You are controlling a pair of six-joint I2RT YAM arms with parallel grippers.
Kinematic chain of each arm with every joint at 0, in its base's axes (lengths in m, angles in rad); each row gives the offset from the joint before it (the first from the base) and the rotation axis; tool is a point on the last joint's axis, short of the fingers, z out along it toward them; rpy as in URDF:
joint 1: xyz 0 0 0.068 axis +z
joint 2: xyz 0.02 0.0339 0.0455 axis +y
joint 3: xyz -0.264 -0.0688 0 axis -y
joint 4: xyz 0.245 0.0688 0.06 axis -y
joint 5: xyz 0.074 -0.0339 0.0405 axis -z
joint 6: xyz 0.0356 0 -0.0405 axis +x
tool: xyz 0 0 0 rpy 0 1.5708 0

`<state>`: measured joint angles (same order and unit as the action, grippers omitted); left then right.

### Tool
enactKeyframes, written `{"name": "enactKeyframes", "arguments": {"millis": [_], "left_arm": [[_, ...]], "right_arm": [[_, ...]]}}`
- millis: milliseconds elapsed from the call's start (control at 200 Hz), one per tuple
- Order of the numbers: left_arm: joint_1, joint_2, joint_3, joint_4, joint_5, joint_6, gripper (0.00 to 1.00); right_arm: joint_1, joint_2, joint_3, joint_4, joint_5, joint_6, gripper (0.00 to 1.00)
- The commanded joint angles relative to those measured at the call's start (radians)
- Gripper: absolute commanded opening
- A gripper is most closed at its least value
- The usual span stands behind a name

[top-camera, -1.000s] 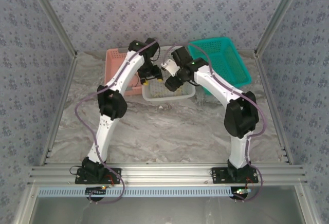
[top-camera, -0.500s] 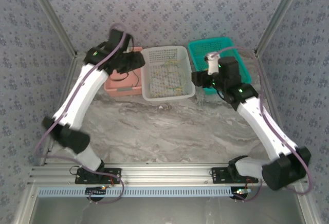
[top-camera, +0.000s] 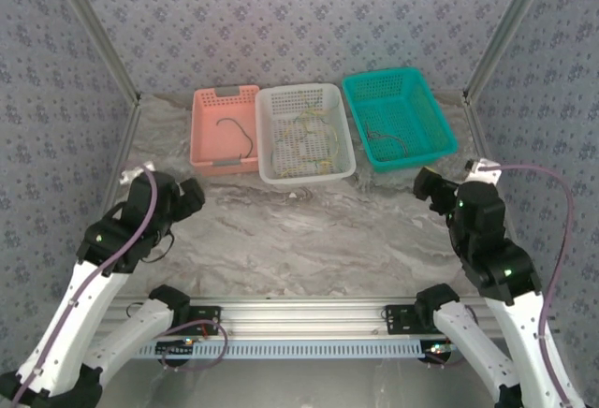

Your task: Untangle the cables

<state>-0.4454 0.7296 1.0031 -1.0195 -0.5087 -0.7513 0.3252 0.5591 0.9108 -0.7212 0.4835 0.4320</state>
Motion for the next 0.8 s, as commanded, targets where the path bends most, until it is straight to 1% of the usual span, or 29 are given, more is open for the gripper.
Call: {"name": "enactKeyframes", "arguments": {"millis": [0,30,60,70,100,145,180,300,370,390,460,510,545,645,795], "left_arm": [[0.005,-0.027,-0.152,0.069,-0.370,0.137,0.99],[0.006,-0.054,-0.214,0.190,-0.373,0.275,0.99],[0.008,-0.076,-0.273,0.307,-0.384,0.367,0.99],[0.010,-0.085,-0.292,0.328,-0.386,0.393,0.99],[0.020,-0.100,-0.354,0.462,-0.383,0.479,0.99],[0.050,-0.109,-0.442,0.621,-0.335,0.605,0.99],[0.087,-0.105,-0.499,0.720,-0.286,0.653,0.99],[0.265,-0.059,-0.653,0.955,-0.050,0.630,0.99],[0.340,-0.010,-0.714,1.076,0.021,0.598,0.99],[0.359,0.009,-0.725,1.106,0.041,0.596,0.99],[0.416,0.083,-0.755,1.212,0.123,0.577,0.99],[0.437,0.140,-0.767,1.290,0.168,0.574,0.99],[0.446,0.179,-0.756,1.316,0.205,0.586,0.99],[0.458,0.313,-0.730,1.446,0.255,0.589,0.99],[0.464,0.531,-0.657,1.623,0.316,0.587,0.99]], "right_arm": [[-0.017,-0.039,-0.236,0.106,0.149,-0.135,0.99],[-0.029,-0.075,-0.303,0.214,0.117,-0.194,0.99],[-0.041,-0.104,-0.380,0.303,0.096,-0.221,0.99],[-0.045,-0.117,-0.409,0.326,0.095,-0.232,0.99],[-0.056,-0.144,-0.477,0.403,0.102,-0.247,0.99],[-0.072,-0.164,-0.558,0.475,0.129,-0.220,0.99],[-0.090,-0.161,-0.608,0.523,0.137,-0.214,0.99],[-0.174,-0.087,-0.738,0.714,0.045,-0.245,0.99],[-0.217,-0.043,-0.789,0.842,-0.011,-0.268,0.99],[-0.231,-0.031,-0.787,0.842,-0.030,-0.260,0.99],[-0.288,0.045,-0.792,0.947,-0.086,-0.269,0.99],[-0.330,0.106,-0.797,1.034,-0.129,-0.270,0.99],[-0.360,0.149,-0.802,1.092,-0.155,-0.267,0.99],[-0.433,0.288,-0.792,1.234,-0.227,-0.246,0.99],[-0.455,0.533,-0.744,1.455,-0.329,-0.294,0.99]]}}
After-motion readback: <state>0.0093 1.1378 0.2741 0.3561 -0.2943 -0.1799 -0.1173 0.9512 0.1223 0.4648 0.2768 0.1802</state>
